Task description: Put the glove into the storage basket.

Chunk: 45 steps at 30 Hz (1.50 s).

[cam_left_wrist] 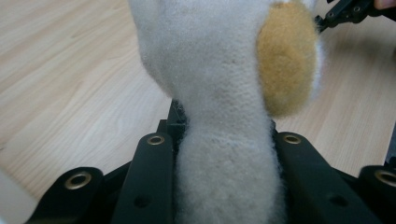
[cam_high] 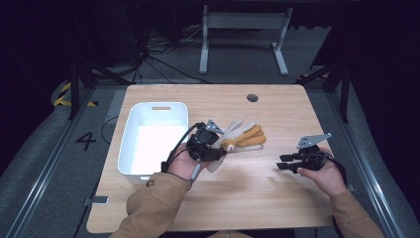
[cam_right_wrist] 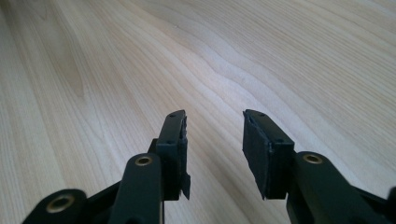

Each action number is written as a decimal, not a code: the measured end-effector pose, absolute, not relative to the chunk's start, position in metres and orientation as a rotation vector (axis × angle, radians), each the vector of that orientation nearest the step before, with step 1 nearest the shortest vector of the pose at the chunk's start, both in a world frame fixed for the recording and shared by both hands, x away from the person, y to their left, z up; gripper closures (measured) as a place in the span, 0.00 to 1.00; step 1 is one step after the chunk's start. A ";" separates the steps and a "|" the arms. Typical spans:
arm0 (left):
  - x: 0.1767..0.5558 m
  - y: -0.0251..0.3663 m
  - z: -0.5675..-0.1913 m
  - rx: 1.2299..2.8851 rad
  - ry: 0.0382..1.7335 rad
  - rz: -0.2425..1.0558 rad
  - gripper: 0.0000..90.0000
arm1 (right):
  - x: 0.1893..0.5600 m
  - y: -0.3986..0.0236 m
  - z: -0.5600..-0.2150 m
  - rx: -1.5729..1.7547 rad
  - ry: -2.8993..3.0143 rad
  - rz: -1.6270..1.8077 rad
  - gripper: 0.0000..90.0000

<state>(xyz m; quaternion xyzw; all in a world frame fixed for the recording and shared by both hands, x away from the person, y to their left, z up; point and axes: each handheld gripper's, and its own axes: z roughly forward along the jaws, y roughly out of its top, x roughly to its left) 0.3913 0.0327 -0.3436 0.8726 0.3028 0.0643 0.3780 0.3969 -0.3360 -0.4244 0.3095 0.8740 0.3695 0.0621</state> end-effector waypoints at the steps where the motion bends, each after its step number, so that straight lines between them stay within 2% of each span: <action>1: 0.391 0.037 -0.342 2.221 0.781 0.168 0.79 | 0.399 -0.334 -0.425 0.934 2.646 1.119 0.68; 21: 0.397 0.106 -0.318 2.102 0.977 0.272 0.79 | 0.413 -0.323 -0.430 0.919 2.680 1.128 0.67; 36: 0.401 0.129 -0.311 2.021 1.167 0.374 0.78 | 0.407 -0.331 -0.432 0.948 2.665 1.124 0.67; 45: 0.408 0.146 -0.316 1.973 1.258 0.388 0.78 | 0.404 -0.334 -0.434 0.966 2.664 1.119 0.66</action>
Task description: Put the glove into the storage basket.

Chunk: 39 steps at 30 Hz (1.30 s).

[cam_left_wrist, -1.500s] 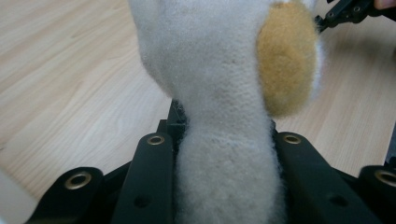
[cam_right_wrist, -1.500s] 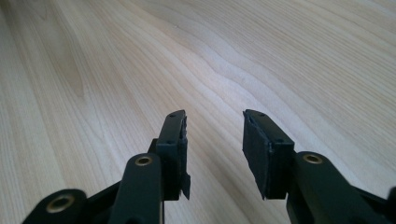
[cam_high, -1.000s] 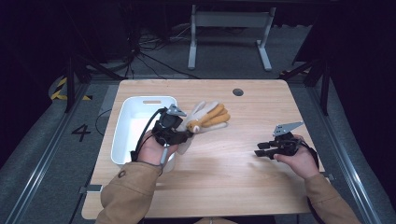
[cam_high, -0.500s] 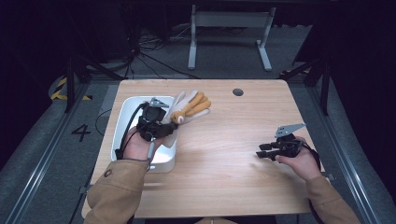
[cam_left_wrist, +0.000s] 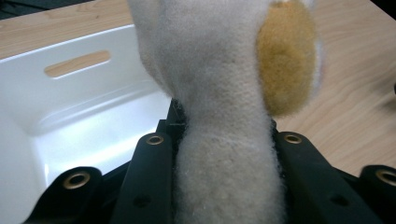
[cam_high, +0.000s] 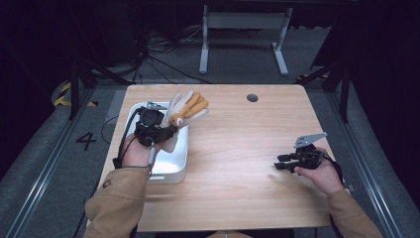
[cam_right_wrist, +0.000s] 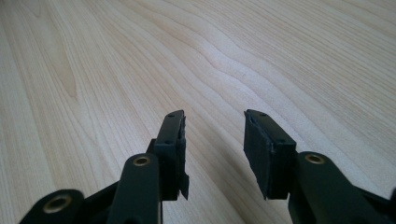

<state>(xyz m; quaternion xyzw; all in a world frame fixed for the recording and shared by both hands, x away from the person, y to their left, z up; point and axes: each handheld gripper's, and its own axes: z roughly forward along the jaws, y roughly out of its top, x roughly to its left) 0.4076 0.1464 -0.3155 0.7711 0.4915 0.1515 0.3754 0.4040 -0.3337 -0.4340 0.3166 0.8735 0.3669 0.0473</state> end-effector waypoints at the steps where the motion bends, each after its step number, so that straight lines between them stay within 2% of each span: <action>1: 0.409 0.149 -0.316 1.966 1.274 0.390 0.78 | 0.404 -0.334 -0.434 0.966 2.665 1.122 0.66; 11: 0.417 0.167 -0.328 1.939 1.424 0.462 0.78 | 0.404 -0.334 -0.436 0.966 2.669 1.114 0.66; 27: 0.424 0.176 -0.342 1.897 1.565 0.418 0.78 | 0.404 -0.333 -0.437 0.968 2.674 1.105 0.66; 39: 0.432 0.183 -0.370 1.884 1.661 0.315 0.78 | 0.404 -0.332 -0.437 0.960 2.677 1.109 0.65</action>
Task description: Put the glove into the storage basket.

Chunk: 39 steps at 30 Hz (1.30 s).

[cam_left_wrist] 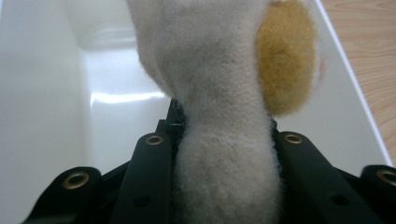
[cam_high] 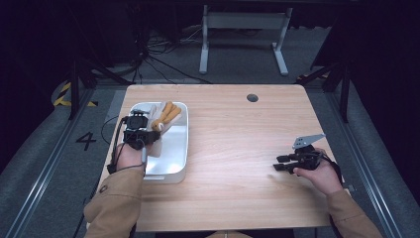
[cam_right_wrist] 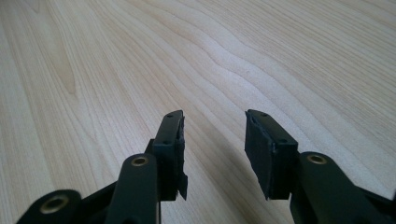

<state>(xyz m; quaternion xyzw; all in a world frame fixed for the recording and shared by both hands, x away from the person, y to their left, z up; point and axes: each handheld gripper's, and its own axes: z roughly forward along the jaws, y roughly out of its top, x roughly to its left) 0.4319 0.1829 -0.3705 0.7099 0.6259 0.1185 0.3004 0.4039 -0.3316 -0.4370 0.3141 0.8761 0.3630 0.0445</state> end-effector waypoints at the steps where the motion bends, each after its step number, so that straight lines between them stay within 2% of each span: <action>1: 0.432 0.183 -0.373 1.886 1.666 0.305 0.78 | 0.404 -0.332 -0.437 0.962 2.677 1.110 0.65; 17: 0.449 0.181 -0.390 1.930 1.742 0.275 0.77 | 0.404 -0.331 -0.438 0.951 2.671 1.118 0.65; 24: 0.452 0.181 -0.399 1.970 1.757 0.178 0.76 | 0.404 -0.331 -0.437 0.935 2.660 1.131 0.64; 39: 0.460 0.175 -0.411 2.036 1.790 0.119 0.76 | 0.403 -0.330 -0.439 0.933 2.663 1.137 0.64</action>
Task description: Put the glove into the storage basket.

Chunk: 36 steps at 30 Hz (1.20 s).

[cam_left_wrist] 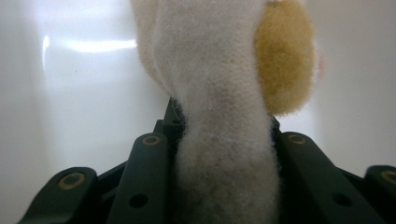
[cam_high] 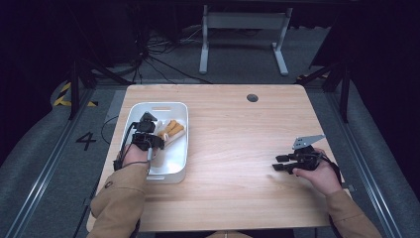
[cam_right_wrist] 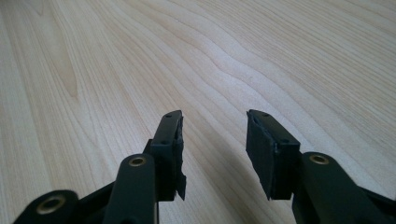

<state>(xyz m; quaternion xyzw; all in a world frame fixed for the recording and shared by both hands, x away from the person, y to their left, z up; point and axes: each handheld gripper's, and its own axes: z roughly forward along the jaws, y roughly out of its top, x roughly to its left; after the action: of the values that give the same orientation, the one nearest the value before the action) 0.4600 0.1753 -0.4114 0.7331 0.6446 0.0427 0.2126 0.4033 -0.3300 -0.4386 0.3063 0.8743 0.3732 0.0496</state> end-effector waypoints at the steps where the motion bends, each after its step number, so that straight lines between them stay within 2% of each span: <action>1: 0.461 0.176 -0.412 2.034 1.798 0.123 0.76 | 0.403 -0.330 -0.439 0.931 2.664 1.137 0.64; 6: 0.462 0.178 -0.414 2.041 1.825 0.145 0.75 | 0.403 -0.330 -0.439 0.930 2.660 1.141 0.64; 22: 0.462 0.173 -0.417 2.030 1.862 0.087 0.68 | 0.403 -0.330 -0.438 0.916 2.653 1.150 0.63; 24: 0.463 0.172 -0.417 2.038 1.860 0.082 0.60 | 0.403 -0.330 -0.438 0.922 2.653 1.150 0.63; 25: 0.463 0.171 -0.417 2.035 1.854 0.084 0.60 | 0.403 -0.330 -0.438 0.922 2.653 1.150 0.63; 26: 0.462 0.171 -0.417 2.031 1.839 0.083 0.56 | 0.403 -0.330 -0.438 0.918 2.651 1.151 0.63; 27: 0.462 0.171 -0.416 2.024 1.816 0.097 0.46 | 0.403 -0.330 -0.438 0.917 2.651 1.152 0.63; 32: 0.459 0.171 -0.413 2.032 1.744 0.158 0.37 | 0.402 -0.330 -0.438 0.907 2.656 1.159 0.63; 36: 0.457 0.174 -0.410 2.004 1.707 0.161 0.35 | 0.402 -0.329 -0.437 0.904 2.657 1.164 0.63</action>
<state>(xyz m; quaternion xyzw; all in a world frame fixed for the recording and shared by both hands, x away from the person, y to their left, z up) 0.4573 0.1740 -0.4105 0.7359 0.6266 0.0590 0.2495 0.4021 -0.3290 -0.4372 0.2970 0.8733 0.3827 0.0517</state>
